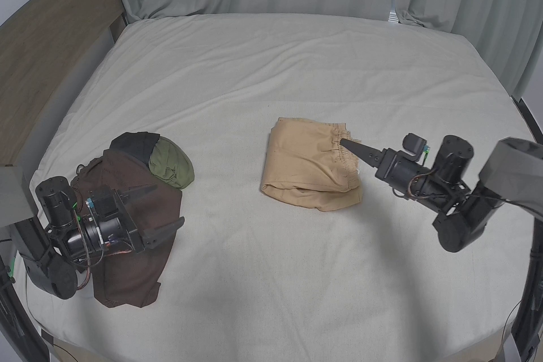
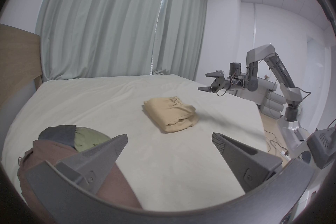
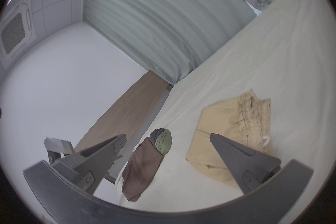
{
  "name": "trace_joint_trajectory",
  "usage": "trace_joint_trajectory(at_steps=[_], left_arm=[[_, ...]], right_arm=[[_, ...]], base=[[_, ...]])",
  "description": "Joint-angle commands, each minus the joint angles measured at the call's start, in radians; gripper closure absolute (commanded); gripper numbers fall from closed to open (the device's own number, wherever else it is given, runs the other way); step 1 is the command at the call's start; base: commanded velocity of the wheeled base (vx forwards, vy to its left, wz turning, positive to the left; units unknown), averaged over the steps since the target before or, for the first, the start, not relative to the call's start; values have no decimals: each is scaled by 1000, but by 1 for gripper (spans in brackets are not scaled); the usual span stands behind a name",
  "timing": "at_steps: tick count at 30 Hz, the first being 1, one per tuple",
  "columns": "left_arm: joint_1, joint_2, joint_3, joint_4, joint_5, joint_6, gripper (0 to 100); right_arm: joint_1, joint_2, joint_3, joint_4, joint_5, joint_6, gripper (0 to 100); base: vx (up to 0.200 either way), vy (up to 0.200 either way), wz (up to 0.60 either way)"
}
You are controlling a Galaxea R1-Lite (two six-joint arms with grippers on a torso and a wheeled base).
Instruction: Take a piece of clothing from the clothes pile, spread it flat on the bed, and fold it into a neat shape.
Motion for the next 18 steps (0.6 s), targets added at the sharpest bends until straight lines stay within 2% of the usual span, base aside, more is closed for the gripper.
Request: trace_joint_trajectory(at_steps=[1, 2, 3, 4, 8, 11, 12, 13, 14, 16, 18], left_arm=[[-132, -153, 139, -2, 0, -23, 0], [-158, -187, 179, -2, 0, -20, 0], [-161, -190, 182, -2, 0, -20, 0], [-194, -234, 231, -2, -3, -17, 0], [-263, -314, 305, -2, -5, -18, 0], [-286, -357, 329, 4, 8, -21, 0], [-286, -360, 329, 4, 8, -21, 0], [-280, -389, 331, 18, 14, -15, 0], [-279, -406, 331, 27, 14, -14, 0], [-279, -450, 331, 61, 11, -6, 0], [-283, -490, 331, 85, 11, -4, 0]], right_arm=[[-25, -415, 309, 63, -1, -179, 0], [-43, -485, 363, 107, -2, -247, 0], [-45, -493, 367, 112, -2, -253, 0], [-69, -574, 423, 178, -19, -334, 0], [-137, -726, 507, 287, -53, -480, 0], [-200, -812, 554, 364, -53, -601, 0], [-203, -817, 556, 368, -53, -607, 0], [-244, -872, 587, 427, -53, -690, 0], [-264, -909, 607, 459, -53, -731, 0], [-282, -1011, 656, 525, -56, -777, 0], [-281, -1091, 685, 566, -59, -780, 0]], base=[[0, 0, 0], [0, 0, 0], [0, 0, 0], [0, 0, 0], [0, 0, 0], [0, 0, 0], [0, 0, 0], [0, 0, 0], [0, 0, 0], [0, 0, 0], [0, 0, 0]])
